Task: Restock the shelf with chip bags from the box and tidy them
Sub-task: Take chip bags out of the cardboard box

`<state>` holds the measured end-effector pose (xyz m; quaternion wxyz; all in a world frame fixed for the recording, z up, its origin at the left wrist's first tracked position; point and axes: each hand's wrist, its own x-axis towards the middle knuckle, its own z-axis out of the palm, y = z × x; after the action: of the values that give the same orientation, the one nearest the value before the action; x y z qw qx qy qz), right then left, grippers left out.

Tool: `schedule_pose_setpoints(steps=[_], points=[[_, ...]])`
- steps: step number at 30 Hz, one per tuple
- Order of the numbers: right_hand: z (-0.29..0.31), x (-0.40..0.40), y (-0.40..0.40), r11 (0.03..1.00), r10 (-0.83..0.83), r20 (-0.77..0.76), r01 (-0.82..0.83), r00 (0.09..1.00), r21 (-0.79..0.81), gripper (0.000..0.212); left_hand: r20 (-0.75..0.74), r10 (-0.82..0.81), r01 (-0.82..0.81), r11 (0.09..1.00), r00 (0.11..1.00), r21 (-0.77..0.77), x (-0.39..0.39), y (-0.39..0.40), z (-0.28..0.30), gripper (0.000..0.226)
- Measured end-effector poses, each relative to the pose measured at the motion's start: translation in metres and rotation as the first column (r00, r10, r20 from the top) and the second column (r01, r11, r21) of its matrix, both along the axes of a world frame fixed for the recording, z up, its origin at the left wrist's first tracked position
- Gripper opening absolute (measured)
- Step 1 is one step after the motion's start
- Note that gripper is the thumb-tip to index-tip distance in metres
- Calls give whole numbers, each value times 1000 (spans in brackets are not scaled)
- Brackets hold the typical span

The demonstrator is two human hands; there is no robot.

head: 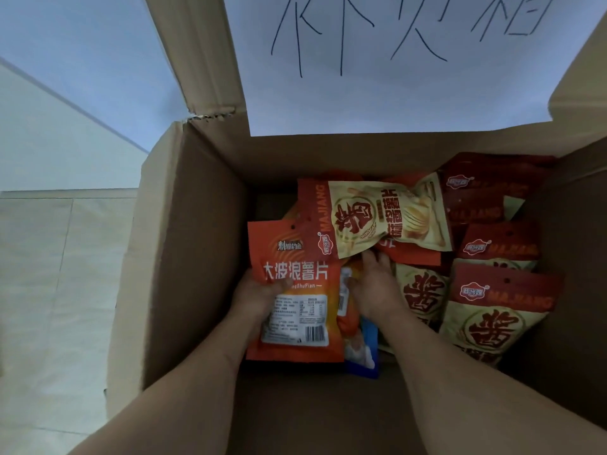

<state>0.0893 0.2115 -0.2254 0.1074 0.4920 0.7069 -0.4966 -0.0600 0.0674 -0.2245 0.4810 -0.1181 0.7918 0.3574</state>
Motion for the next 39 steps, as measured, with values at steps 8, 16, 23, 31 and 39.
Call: schedule_pose_setpoints(steps=[8, 16, 23, 31, 39], points=[[27, 71, -7, 970, 17, 166, 23, 986, -240, 90, 57, 36, -35, 999, 998, -15, 2, -6, 11, 30], [20, 77, -30, 732, -513, 218, 555, 831, -395, 53, 141, -11, 2, 998, 990, 65, 20, 0, 18, 38], [30, 74, -42, 625, -576, 205, 588, 791, -514, 8, 152, -72, 52, 991, 986, 127, 30, -6, 54, 33], [154, 154, -7, 632, -725, 21, 676, 689, -378, 13, 137, -222, 182, 950, 966, 255, 68, 14, 185, 34], [317, 248, -39, 503, -864, -218, 785, 453, -361, 12, 67, -599, 498, 719, 798, 485, 130, 35, 329, 32]])
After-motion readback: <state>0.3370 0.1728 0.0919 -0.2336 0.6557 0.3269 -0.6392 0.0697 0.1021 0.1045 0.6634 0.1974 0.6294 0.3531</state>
